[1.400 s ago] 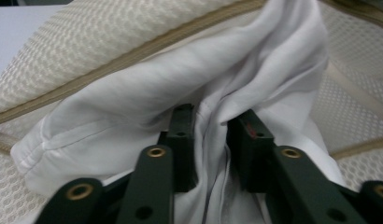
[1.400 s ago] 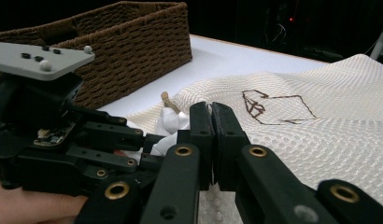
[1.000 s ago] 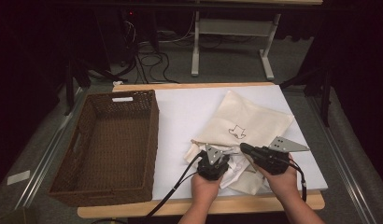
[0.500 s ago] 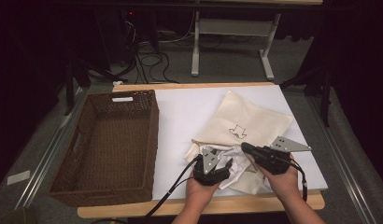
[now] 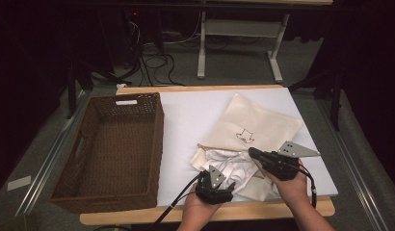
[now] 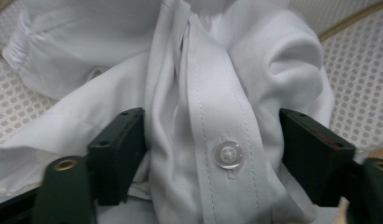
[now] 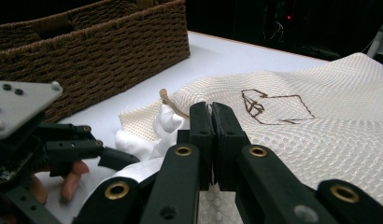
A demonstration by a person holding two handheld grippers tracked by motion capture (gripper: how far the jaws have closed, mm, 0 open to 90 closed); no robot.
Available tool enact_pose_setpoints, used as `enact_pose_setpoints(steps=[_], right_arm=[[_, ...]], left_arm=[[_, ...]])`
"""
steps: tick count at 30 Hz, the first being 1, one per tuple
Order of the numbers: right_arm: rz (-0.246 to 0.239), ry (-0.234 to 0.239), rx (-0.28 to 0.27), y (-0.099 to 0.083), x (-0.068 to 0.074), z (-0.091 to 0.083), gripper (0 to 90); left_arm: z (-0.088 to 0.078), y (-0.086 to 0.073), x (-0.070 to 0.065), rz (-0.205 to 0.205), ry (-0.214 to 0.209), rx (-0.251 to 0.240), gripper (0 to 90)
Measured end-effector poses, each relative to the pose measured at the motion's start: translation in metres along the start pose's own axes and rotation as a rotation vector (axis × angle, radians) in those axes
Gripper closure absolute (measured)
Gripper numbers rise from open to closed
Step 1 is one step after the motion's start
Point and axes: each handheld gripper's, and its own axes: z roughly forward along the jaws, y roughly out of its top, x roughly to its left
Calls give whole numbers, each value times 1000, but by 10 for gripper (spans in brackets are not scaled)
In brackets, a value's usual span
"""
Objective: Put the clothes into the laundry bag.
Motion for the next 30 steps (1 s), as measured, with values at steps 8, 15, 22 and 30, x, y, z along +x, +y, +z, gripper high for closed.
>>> enact_pose_setpoints(steps=[8,15,22,30], right_arm=[[-2,6,0,0,1,0,891],[6,14,-7,0,0,0,892],[9,35,-15,2,5,1,893],[-1,34,-15,3,6,1,893]], left_arm=[[-5,0,0,-1,25,-22,704],[-14,5,2,-28,37,-84,785],[-31,8,2,-52,52,-139,803],[-28,14,0,-50,59,-165,804]])
